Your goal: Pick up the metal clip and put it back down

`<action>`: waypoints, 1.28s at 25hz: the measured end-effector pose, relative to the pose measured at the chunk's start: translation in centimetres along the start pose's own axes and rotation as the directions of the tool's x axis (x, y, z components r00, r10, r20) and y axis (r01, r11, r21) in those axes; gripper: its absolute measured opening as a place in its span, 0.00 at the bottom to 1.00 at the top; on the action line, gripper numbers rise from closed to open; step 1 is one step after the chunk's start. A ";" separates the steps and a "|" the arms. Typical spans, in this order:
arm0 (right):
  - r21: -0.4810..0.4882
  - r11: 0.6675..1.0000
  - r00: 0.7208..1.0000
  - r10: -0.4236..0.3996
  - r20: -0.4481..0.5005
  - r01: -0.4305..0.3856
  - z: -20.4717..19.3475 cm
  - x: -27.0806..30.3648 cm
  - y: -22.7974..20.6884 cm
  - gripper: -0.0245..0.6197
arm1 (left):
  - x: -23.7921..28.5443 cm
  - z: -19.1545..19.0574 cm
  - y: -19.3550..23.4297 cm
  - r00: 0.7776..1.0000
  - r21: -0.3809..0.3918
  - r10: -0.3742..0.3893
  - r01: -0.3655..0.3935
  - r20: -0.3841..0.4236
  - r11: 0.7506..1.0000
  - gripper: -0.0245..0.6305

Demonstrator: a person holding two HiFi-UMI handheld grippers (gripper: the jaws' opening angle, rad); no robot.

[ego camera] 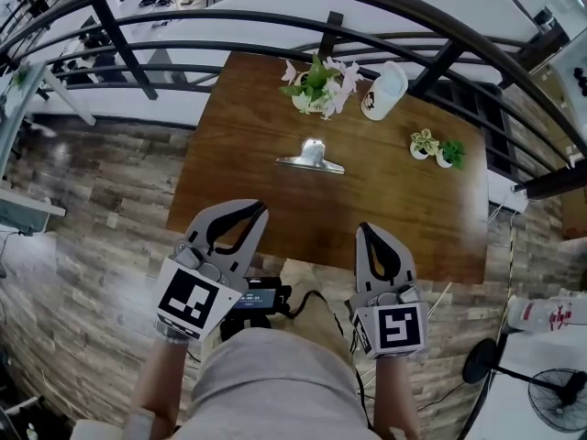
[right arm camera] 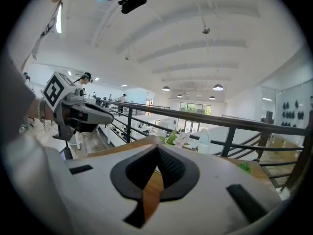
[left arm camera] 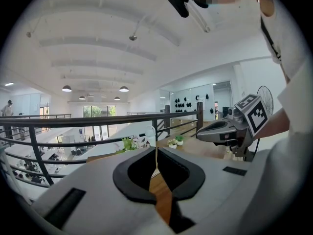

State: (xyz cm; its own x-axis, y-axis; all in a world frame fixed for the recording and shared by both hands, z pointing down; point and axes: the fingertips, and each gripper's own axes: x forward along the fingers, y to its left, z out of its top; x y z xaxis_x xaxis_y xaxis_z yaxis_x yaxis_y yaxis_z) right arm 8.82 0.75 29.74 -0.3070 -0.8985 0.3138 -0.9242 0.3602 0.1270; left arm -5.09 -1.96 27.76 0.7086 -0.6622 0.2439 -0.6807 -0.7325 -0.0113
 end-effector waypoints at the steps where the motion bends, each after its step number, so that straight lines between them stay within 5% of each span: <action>1: -0.002 1.000 1.000 0.001 0.000 -0.001 0.0 0.0 0.1 0.04 | 0.0 0.0 0.0 1.000 0.001 0.000 0.000 0.001 1.000 0.06; 32: 0.016 1.000 1.000 0.000 -0.001 0.000 -0.2 0.0 0.1 0.04 | 0.0 -0.8 -0.1 1.000 -0.002 0.006 -0.006 -0.003 1.000 0.06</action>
State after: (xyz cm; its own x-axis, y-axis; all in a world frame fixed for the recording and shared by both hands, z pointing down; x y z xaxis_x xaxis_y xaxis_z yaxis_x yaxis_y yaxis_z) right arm 8.75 0.89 29.96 -0.3066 -0.8984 0.3143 -0.9279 0.3558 0.1118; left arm -5.17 -1.79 28.52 0.7041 -0.6658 0.2469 -0.6850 -0.7285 -0.0109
